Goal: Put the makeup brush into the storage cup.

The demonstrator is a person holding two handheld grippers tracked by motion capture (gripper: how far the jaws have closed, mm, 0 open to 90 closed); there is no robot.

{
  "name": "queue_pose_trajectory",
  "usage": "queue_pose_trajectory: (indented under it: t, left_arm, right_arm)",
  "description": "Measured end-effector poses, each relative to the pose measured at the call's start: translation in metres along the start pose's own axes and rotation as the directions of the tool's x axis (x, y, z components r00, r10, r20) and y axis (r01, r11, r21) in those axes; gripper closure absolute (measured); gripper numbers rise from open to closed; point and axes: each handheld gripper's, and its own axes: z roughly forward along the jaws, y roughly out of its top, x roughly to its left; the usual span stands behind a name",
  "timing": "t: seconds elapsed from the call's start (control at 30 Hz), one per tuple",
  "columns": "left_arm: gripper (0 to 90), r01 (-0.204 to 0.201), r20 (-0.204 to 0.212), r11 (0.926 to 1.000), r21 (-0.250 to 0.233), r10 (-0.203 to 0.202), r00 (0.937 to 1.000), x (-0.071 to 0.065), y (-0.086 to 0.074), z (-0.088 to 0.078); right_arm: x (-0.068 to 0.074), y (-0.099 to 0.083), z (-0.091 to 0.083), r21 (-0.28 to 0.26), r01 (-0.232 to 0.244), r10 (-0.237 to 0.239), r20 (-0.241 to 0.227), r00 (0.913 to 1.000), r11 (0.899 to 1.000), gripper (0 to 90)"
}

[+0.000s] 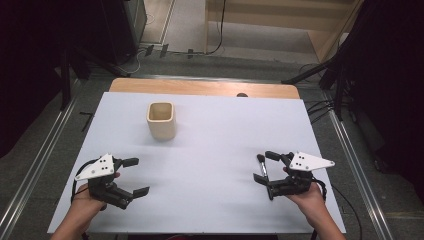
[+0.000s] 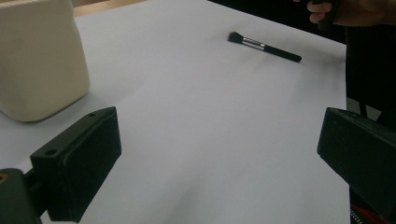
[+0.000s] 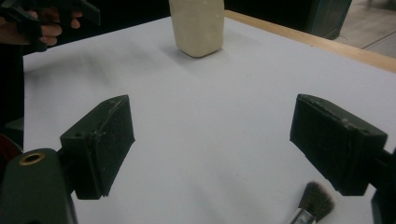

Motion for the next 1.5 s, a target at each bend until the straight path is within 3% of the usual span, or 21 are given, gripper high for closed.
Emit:
queue_pose_trajectory:
  t: [0.27,1.5]
  left_arm:
    - [0.4,-0.004,-0.003,1.0,0.008,0.004,1.0,-0.0004,0.0002,0.0001]
    - [0.4,0.0,0.006,1.0,0.001,0.0,1.0,-0.0012,0.0005,-0.0002]
  right_arm:
    - [-0.0008,-0.0004,-0.0001,-0.002,0.0,0.0,0.017,0.9999,1.0,14.5]
    - [-0.0016,0.0005,-0.0023,-0.033,-0.011,0.011,0.005,0.9999,0.999,14.6]
